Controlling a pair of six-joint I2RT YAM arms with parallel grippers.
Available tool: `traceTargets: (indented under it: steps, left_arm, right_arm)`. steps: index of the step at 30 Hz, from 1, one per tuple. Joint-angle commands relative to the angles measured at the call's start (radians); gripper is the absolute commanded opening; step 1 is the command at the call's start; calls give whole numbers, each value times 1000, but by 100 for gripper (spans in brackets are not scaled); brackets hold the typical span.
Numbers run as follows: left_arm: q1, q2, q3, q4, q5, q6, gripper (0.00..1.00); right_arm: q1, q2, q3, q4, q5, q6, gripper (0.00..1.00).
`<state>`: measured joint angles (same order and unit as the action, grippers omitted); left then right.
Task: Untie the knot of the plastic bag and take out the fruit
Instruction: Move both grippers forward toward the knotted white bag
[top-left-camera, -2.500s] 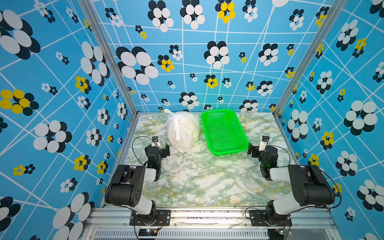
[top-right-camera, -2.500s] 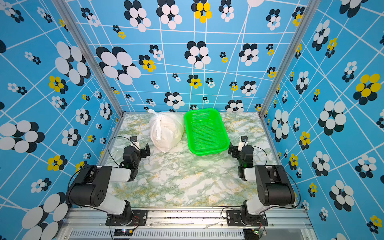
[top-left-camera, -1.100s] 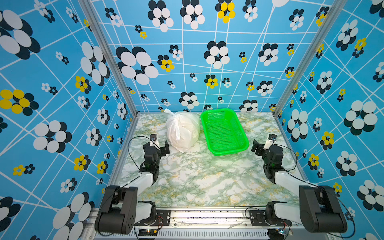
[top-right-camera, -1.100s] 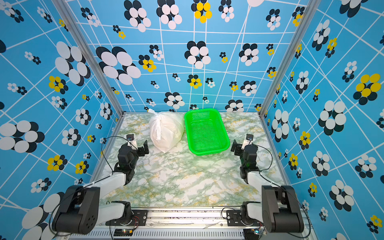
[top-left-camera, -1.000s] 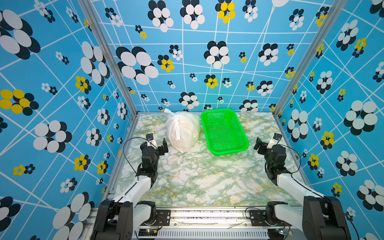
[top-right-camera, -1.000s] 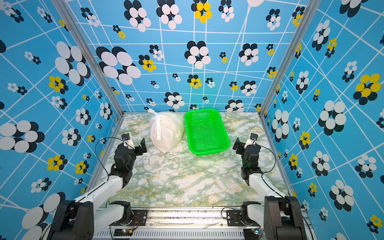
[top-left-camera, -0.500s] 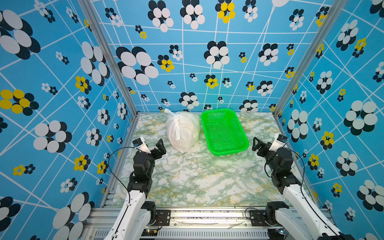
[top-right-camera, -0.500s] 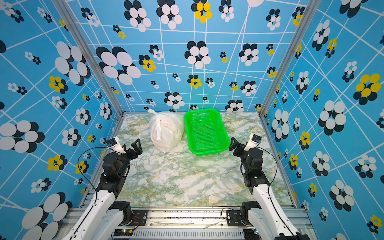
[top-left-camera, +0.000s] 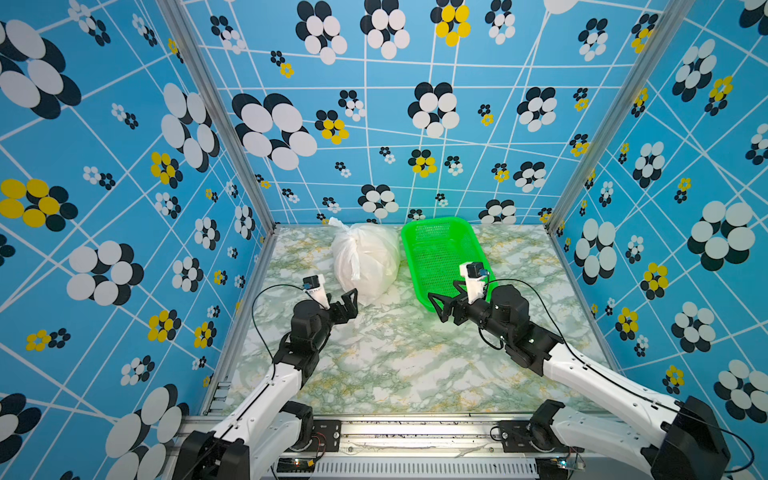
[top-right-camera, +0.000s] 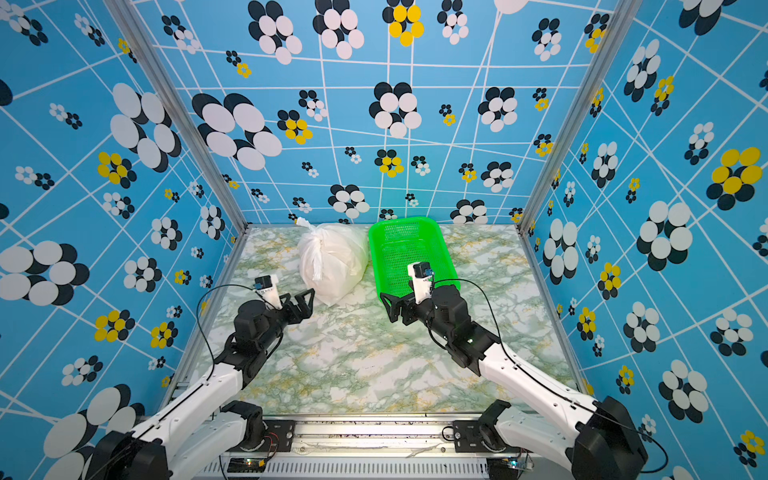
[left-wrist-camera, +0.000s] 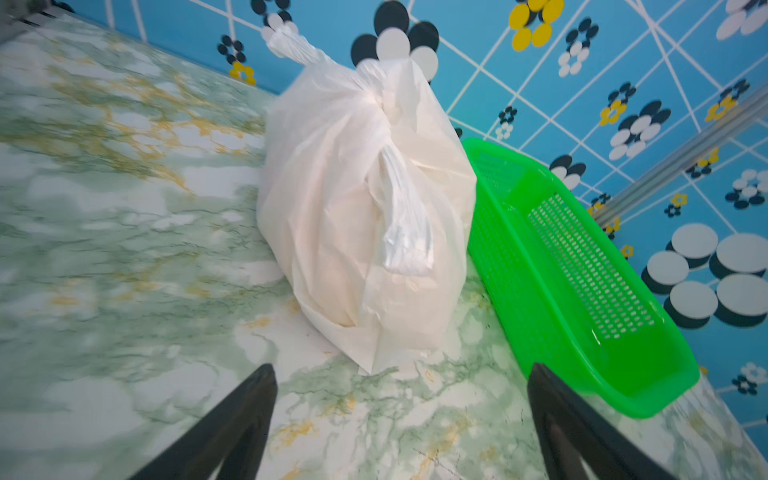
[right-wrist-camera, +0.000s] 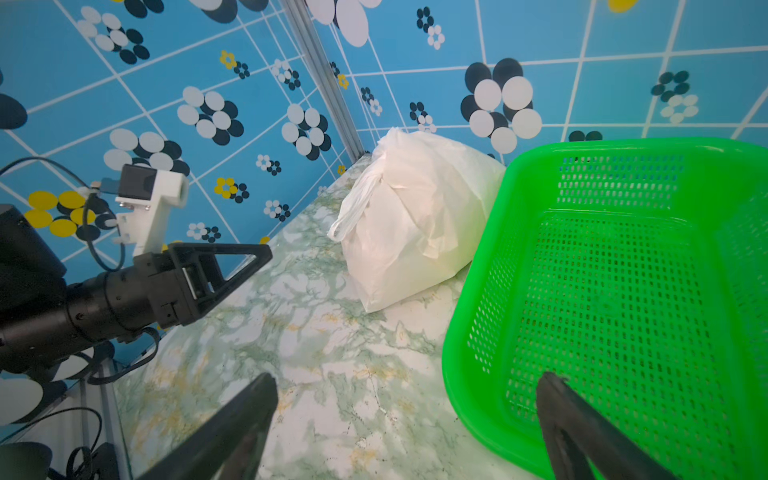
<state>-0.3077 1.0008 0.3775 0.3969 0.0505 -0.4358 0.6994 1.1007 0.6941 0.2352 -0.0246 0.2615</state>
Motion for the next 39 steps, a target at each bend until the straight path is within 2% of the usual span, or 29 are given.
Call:
traceTargets:
  steps: [1, 5, 12, 15, 17, 21, 25, 29, 32, 35, 39]
  left_arm:
    - [-102, 87, 74, 46, -118, 129, 95]
    - [-156, 211, 123, 71, -176, 148, 94]
    - [-159, 406, 224, 35, -305, 119, 95]
    - [-159, 463, 263, 26, -325, 93, 91]
    - [-159, 492, 277, 46, -325, 87, 80]
    - [-160, 529, 303, 76, -308, 103, 34]
    - [-156, 575, 345, 56, -325, 133, 1]
    - [-159, 570, 338, 55, -325, 153, 0]
    - [-159, 489, 293, 44, -324, 146, 0]
    - [-171, 340, 223, 7, -329, 148, 0]
    - [-207, 124, 155, -179, -461, 113, 0]
  right_arm:
    - [13, 43, 44, -2, 31, -42, 99]
    - [15, 74, 52, -2, 55, -47, 99]
    - [15, 69, 48, -21, 68, -43, 99]
    - [15, 58, 42, -24, 78, -47, 99]
    - [14, 51, 41, -25, 87, -49, 99]
    - [14, 45, 50, -31, 110, -49, 99]
    - [15, 48, 71, -50, 123, -37, 99]
    - [15, 42, 73, -52, 126, -17, 99]
    - [14, 36, 66, -40, 146, 1, 99]
    - [15, 51, 74, -33, 175, 31, 99]
    - [28, 129, 177, -121, 150, 28, 95]
